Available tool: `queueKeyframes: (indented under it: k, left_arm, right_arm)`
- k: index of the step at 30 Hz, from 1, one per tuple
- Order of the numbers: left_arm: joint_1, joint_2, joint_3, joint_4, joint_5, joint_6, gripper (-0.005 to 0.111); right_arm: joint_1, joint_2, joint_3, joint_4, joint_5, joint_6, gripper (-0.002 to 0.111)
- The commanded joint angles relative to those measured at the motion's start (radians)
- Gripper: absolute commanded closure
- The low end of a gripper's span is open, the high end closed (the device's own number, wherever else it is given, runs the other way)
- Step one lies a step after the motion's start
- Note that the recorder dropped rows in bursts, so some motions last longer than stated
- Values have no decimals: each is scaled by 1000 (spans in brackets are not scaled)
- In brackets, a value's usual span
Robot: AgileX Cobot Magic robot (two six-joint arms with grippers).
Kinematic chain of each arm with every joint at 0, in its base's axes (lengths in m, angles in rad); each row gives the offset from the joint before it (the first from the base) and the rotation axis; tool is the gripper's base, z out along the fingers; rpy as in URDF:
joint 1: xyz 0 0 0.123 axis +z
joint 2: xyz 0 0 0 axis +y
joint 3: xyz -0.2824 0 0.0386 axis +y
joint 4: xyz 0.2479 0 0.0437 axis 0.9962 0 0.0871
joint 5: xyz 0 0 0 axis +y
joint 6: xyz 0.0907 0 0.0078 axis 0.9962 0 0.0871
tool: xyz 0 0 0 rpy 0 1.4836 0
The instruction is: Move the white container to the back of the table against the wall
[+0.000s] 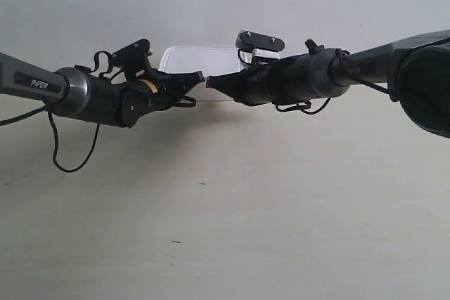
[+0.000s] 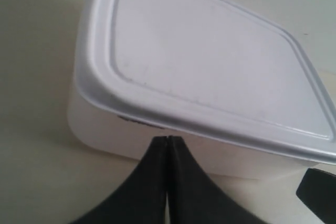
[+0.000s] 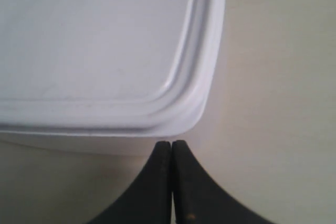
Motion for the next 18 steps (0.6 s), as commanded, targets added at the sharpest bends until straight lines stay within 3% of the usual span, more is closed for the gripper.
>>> queueKeyframes:
  k: [1, 18]
  left_arm:
    - [8, 7, -13, 1, 16, 5, 107]
    - [19, 44, -90, 22, 40, 1, 107]
  right_arm:
    - [-4, 16, -19, -11, 1, -17, 108]
    - [-11, 52, -96, -3, 5, -57, 108]
